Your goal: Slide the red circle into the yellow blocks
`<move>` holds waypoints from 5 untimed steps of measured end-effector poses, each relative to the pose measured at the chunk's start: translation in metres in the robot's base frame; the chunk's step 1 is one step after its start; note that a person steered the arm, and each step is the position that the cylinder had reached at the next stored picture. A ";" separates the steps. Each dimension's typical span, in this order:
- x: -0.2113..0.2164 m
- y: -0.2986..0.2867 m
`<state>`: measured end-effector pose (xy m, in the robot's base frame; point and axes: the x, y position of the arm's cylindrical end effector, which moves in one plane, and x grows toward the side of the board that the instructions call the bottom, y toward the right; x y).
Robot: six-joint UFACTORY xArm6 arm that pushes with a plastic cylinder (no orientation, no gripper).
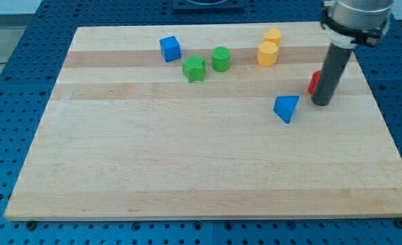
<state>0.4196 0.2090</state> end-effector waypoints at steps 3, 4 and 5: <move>-0.087 -0.032; -0.114 -0.039; -0.112 -0.039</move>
